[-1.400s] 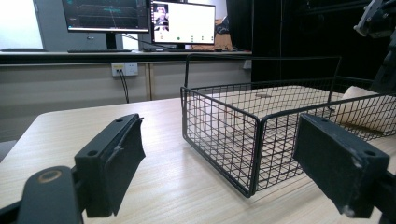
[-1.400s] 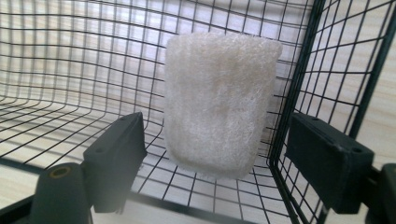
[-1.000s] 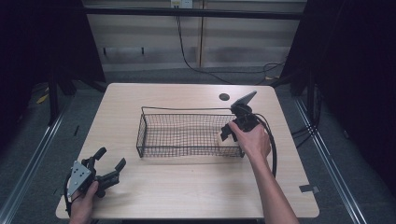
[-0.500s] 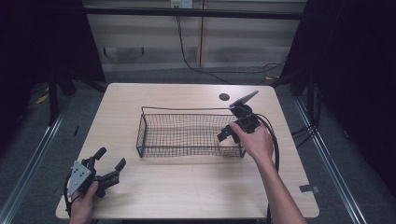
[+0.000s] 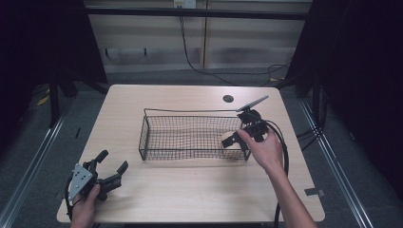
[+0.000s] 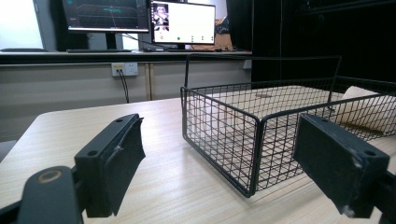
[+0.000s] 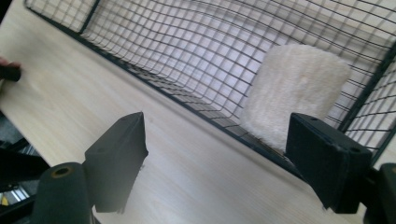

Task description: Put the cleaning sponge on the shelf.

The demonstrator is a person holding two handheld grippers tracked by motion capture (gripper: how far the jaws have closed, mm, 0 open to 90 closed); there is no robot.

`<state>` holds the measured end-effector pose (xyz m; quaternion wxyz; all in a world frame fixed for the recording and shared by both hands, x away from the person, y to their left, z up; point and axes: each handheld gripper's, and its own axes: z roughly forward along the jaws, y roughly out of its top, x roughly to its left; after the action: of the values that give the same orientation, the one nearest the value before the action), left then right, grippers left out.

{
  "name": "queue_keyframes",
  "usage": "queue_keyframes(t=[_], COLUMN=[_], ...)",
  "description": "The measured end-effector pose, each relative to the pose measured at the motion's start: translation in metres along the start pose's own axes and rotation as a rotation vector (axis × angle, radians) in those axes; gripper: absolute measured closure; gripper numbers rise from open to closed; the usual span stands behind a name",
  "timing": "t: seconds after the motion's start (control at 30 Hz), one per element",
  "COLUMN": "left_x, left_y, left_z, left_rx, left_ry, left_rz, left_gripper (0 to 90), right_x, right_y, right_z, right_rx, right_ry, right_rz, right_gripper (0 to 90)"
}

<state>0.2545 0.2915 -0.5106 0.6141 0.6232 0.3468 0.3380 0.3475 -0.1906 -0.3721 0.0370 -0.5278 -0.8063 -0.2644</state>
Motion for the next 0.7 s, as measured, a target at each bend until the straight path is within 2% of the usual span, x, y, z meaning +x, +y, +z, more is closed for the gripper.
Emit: queue_keyframes(t=[0.17,0.3,0.37,0.47,0.53,0.63,0.7], left_x=[0.000,0.000,0.000,0.000,0.000,0.000,0.000], left_y=[0.000,0.000,0.000,0.000,0.000,0.000,0.000], left_z=[0.000,0.000,0.000,0.000,0.000,0.000,0.000], left_rx=[0.000,0.000,0.000,0.000,0.000,0.000,0.000], left_ry=[0.000,0.000,0.000,0.000,0.000,0.000,0.000], left_rz=[0.000,0.000,0.000,0.000,0.000,0.001,0.001], left_gripper=[15.7,15.7,15.7,15.7,15.7,15.7,15.7], right_x=[0.009,0.017,0.023,0.025,0.027,0.030,0.032], right_y=[-0.008,-0.014,-0.020,-0.024,-0.028,-0.034,-0.039], right_z=[-0.004,-0.006,-0.006,-0.003,-0.001,0.000,0.002], right_rx=[-0.021,-0.036,-0.043,-0.038,-0.029,-0.043,-0.037], right_ry=[0.027,0.015,0.034,0.034,0.014,0.046,0.035], right_rz=[-0.029,-0.064,-0.077,-0.075,-0.089,-0.086,-0.090], right_gripper=[23.2,24.1,24.1,24.3,24.5,25.2,25.3])
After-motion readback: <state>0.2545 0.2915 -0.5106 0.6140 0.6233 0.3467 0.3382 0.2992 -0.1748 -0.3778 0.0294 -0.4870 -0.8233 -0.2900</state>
